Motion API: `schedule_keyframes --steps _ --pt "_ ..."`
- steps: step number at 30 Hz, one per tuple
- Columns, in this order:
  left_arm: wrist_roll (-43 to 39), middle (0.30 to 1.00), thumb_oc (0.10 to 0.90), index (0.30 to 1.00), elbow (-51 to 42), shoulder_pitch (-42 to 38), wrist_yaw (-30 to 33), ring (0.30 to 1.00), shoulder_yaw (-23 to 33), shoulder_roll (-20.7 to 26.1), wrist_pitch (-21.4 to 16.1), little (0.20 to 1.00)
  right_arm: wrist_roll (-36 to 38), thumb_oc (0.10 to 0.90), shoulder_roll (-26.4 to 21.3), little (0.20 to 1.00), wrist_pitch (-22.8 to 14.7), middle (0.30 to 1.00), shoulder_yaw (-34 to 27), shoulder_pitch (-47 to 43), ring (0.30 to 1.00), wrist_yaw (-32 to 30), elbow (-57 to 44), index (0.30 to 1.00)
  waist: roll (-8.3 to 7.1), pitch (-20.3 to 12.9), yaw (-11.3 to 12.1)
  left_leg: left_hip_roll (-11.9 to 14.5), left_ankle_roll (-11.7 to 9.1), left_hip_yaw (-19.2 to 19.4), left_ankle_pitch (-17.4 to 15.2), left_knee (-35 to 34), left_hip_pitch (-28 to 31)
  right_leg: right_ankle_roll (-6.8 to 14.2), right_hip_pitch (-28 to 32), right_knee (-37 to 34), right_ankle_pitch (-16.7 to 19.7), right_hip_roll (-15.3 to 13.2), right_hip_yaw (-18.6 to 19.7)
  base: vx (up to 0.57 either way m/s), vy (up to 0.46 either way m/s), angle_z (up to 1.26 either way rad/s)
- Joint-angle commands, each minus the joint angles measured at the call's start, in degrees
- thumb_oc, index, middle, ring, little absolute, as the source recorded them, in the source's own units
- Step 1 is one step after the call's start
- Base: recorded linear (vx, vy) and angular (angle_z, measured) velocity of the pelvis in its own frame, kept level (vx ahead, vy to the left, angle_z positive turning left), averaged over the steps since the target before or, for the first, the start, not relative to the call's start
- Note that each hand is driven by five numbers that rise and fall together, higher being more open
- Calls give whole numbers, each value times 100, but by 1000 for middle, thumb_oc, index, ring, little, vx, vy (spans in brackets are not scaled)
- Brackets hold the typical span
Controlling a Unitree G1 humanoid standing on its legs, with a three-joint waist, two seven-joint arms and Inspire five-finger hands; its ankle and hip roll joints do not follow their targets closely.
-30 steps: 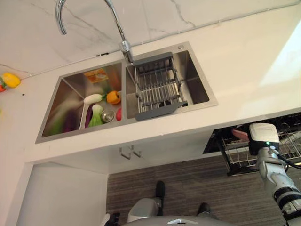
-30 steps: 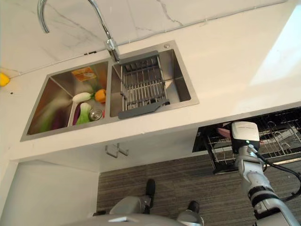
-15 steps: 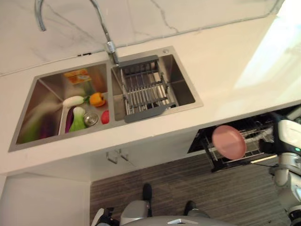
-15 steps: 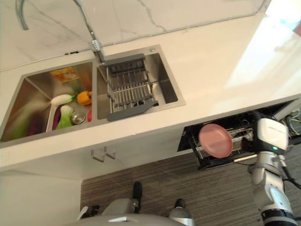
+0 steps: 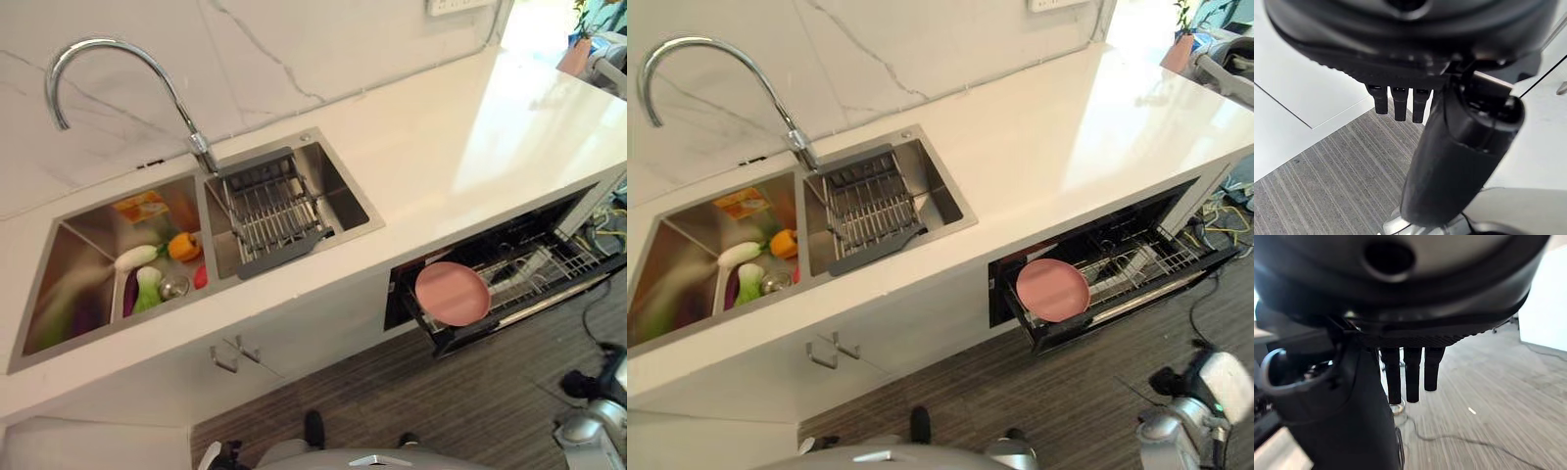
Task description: Place the dishes in the dishwasher.
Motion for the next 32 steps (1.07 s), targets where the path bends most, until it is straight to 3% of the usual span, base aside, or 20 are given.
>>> schedule_keyframes --steps 1,3,6,13,14,15,16,18,19,20,24,25,28,32 --pt "-69 900 800 900 339 -399 20 900 -310 137 23 900 214 400 -744 300 -591 300 182 -1124 300 124 -140 300 103 254 392 198 -343 -69 -397 61 249 218 25 135 -343 -178 -221 -41 32 2" --pt "-113 900 800 900 346 -381 20 900 -333 138 -14 900 314 400 -787 300 -646 300 380 -1416 300 125 255 300 152 255 425 176 -352 -117 -378 61 221 220 41 135 -351 -194 -281 -22 15 19" --pt "-252 900 800 900 254 -336 -14 900 -591 165 -96 900 396 400 -879 300 -689 300 866 -2150 300 243 821 300 343 227 686 104 -408 -343 -283 61 115 208 125 137 -373 -258 -543 -37 1 36" --pt "-425 900 800 900 24 -345 -55 900 -867 177 -222 900 667 400 -887 300 -816 300 1128 -2851 300 251 1244 300 522 176 938 22 -470 -775 -165 61 -19 182 282 149 -427 -312 -1023 -37 -10 48" --pt "-657 900 800 900 -20 -331 -146 900 -854 198 -265 900 723 400 -912 300 -857 300 1348 -3166 300 401 1412 300 548 105 1107 -11 -485 -937 -114 61 -78 178 360 146 -454 -305 -1247 -24 -37 57" --pt "-657 900 800 900 -20 -331 -146 900 -854 198 -265 900 723 400 -912 300 -857 300 1348 -3166 300 401 1412 300 548 105 1107 -11 -485 -937 -114 61 -78 178 360 146 -454 -305 -1247 -46 -133 83" --pt "-1302 900 800 900 -137 -259 -282 900 -704 180 -380 900 1058 400 -833 300 -966 300 1526 -3748 300 423 1755 300 549 -22 1521 -73 -545 -1167 -16 61 -165 161 537 140 -559 -300 -1585 -21 -119 70" --pt "-1446 900 800 900 -133 -251 -319 900 -655 160 -377 900 1159 400 -766 300 -1012 300 1543 -3850 300 402 1820 300 533 -49 1590 -93 -546 -1216 -5 61 -177 161 578 140 -571 -299 -1667 -10 -97 54" --pt "-1727 900 800 900 -44 -243 -376 900 -531 74 -405 900 1290 475 -561 413 -1081 413 1503 -3870 413 302 1933 413 477 -91 1685 -101 -541 -1244 -5 61 -183 153 629 140 -588 -290 -1725 1 -68 69" --pt "-1801 900 800 900 -78 -268 -382 900 -507 50 -429 900 1171 800 -441 900 -1123 900 1524 -3813 900 45 1884 900 442 -105 1715 -110 -539 -1259 -7 61 -184 151 656 143 -596 -286 -1753 5 -89 77" --pt "-1876 900 800 900 -190 -330 -436 900 -455 17 -445 900 1288 800 -126 900 -1204 900 1468 -3436 900 257 2001 900 272 -143 1761 -119 -526 -1332 -22 61 -182 145 735 158 -597 -281 -1858 23 -52 35" --pt "-1927 900 800 900 -79 -396 -513 900 -343 -9 -406 900 1489 800 188 900 -1259 900 1358 -3028 900 422 2240 900 128 -182 1726 -123 -500 -1346 -69 61 -150 149 785 172 -603 -271 -1894 65 -22 32" --pt "-1933 900 800 900 182 -557 -687 900 -103 15 -366 900 1615 800 718 900 -1223 900 1359 -2274 900 790 2835 900 -83 -209 1579 -92 -456 -1256 -152 61 -88 154 784 191 -593 -259 -1807 56 3 16" --pt "-1774 900 800 900 533 -691 -703 900 148 84 -310 900 1205 800 934 900 -979 900 1503 -1464 900 1123 3490 900 -263 -220 1391 -49 -406 -1108 -255 61 -13 166 715 198 -561 -270 -1630 22 6 -6"
